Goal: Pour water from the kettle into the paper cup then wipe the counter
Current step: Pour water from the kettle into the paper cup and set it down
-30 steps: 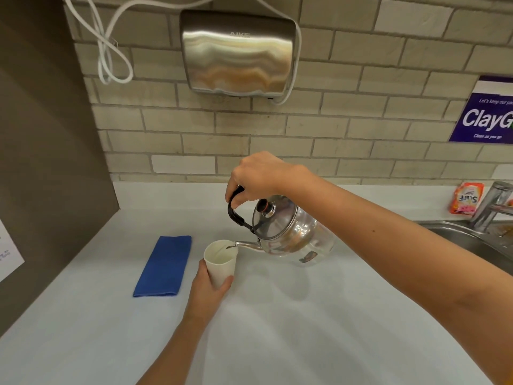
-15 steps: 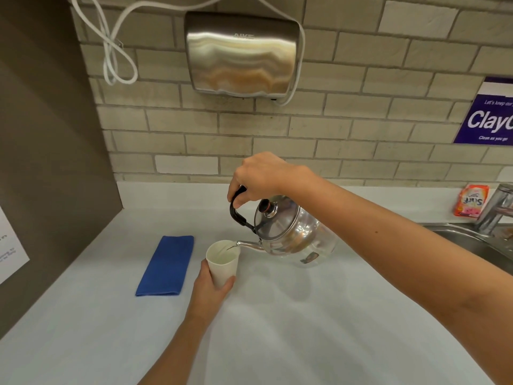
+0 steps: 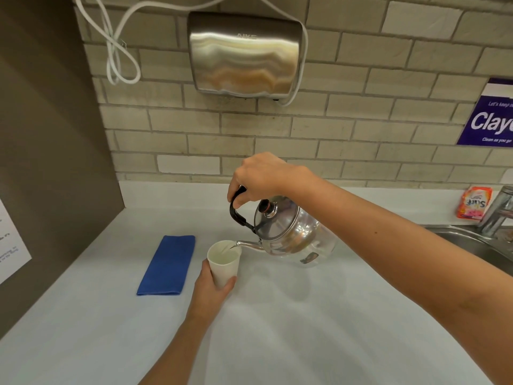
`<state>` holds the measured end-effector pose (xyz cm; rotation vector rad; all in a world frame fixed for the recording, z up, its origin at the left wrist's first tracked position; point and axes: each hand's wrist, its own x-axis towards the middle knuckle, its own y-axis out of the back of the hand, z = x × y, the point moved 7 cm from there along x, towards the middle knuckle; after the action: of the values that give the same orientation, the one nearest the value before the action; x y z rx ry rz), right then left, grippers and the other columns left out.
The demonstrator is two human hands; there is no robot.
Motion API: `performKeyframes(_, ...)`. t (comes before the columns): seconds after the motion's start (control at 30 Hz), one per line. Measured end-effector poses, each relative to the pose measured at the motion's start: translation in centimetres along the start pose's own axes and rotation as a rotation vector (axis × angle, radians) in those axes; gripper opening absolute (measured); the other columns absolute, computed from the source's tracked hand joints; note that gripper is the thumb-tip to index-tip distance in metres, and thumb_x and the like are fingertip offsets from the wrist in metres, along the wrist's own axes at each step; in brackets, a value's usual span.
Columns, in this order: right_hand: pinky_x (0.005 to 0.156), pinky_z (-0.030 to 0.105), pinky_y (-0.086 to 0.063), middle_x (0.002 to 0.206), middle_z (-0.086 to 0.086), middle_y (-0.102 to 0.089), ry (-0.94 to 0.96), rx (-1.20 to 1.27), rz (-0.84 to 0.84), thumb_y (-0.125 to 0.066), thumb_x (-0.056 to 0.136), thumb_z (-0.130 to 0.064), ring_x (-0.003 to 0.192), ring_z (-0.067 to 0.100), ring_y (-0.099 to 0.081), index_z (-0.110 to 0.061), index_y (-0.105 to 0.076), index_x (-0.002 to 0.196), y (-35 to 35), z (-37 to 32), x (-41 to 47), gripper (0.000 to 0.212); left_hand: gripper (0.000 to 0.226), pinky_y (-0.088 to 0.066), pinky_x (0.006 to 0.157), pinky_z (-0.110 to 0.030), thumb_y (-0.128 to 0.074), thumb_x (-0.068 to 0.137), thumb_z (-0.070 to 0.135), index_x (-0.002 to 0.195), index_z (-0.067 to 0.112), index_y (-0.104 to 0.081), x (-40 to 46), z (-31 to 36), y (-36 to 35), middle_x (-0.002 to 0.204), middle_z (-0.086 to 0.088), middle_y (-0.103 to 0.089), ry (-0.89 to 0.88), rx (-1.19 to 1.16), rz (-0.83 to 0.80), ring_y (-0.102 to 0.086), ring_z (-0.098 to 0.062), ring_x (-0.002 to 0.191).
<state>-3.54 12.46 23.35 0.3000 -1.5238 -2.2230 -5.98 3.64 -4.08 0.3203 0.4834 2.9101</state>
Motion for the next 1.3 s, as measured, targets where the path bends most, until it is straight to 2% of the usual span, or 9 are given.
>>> performKeyframes(0.17,0.046,0.022,-0.022,0.091,-0.012,-0.069,-0.003,0.005,0.012,-0.060,0.083,-0.047,0.074,0.007,-0.045,-0.038,-0.066,0.104,0.04,-0.05,-0.02,0.024,0.067,-0.045,0.085,-0.030,-0.076,0.073,0.026,0.127,0.020,-0.036,0.03,0.03,0.05,0.117,0.001,-0.053,-0.005,-0.007,0.000,-0.051,-0.017,0.102)
performKeyframes(0.4,0.045,0.022,-0.020,0.071,-0.017,-0.051,-0.003,0.007,0.022,-0.060,0.083,-0.047,0.072,0.008,-0.044,-0.037,-0.066,0.104,-0.11,-0.18,0.00,0.024,0.070,-0.044,0.087,-0.029,-0.076,0.073,0.027,0.129,0.022,-0.034,0.04,-0.16,-0.11,0.115,0.006,-0.049,0.004,-0.008,-0.008,-0.049,-0.015,0.104)
performKeyframes(0.53,0.045,0.022,-0.020,0.063,-0.020,-0.046,-0.003,0.004,0.026,-0.061,0.083,-0.047,0.067,0.007,-0.042,-0.037,-0.067,0.104,-0.20,-0.10,0.07,0.024,0.069,-0.043,0.086,-0.027,-0.076,0.073,0.028,0.127,0.024,-0.034,0.03,-0.09,-0.09,0.114,0.008,-0.047,0.004,0.000,-0.005,-0.047,-0.013,0.102)
performKeyframes(0.7,0.045,0.022,-0.021,0.086,-0.013,-0.067,0.003,0.003,0.020,-0.060,0.083,-0.048,0.071,0.008,-0.044,-0.037,-0.066,0.104,-0.19,-0.17,0.11,0.024,0.070,-0.044,0.088,-0.028,-0.077,0.073,0.028,0.129,0.021,-0.034,0.08,-0.13,-0.06,0.114,0.007,-0.048,0.002,0.006,-0.003,-0.047,-0.013,0.104)
performKeyframes(0.83,0.046,0.022,-0.020,0.091,-0.011,-0.070,-0.002,-0.010,0.010,-0.060,0.084,-0.048,0.072,0.008,-0.044,-0.038,-0.066,0.105,-0.24,-0.23,0.24,0.024,0.069,-0.043,0.085,-0.027,-0.077,0.073,0.027,0.127,0.023,-0.035,0.10,-0.16,-0.06,0.114,0.006,-0.049,-0.004,-0.006,-0.006,-0.049,-0.014,0.103)
performKeyframes(1.0,0.046,0.022,-0.021,0.091,-0.011,-0.070,-0.004,-0.001,0.012,-0.060,0.084,-0.048,0.071,0.008,-0.044,-0.037,-0.066,0.105,-0.12,-0.13,0.19,0.024,0.065,-0.042,0.081,-0.025,-0.077,0.072,0.027,0.122,0.026,-0.036,0.10,-0.17,-0.01,0.112,0.007,-0.050,-0.004,-0.003,-0.001,-0.050,-0.014,0.100)
performKeyframes(1.13,0.045,0.021,-0.020,0.089,-0.012,-0.068,0.002,0.001,0.010,-0.060,0.084,-0.047,0.070,0.007,-0.043,-0.036,-0.067,0.105,-0.36,-0.11,-0.05,0.025,0.070,-0.042,0.085,-0.025,-0.077,0.072,0.029,0.127,0.024,-0.034,0.05,-0.18,-0.05,0.115,0.009,-0.046,0.002,0.008,-0.003,-0.047,-0.012,0.103)
performKeyframes(1.3,0.045,0.022,-0.020,0.073,-0.016,-0.050,-0.001,-0.014,0.007,-0.061,0.083,-0.046,0.070,0.008,-0.043,-0.035,-0.067,0.105,-0.24,-0.11,0.05,0.025,0.070,-0.042,0.085,-0.025,-0.077,0.073,0.029,0.127,0.024,-0.034,0.05,-0.12,-0.10,0.115,0.010,-0.046,0.002,0.003,-0.009,-0.047,-0.011,0.103)
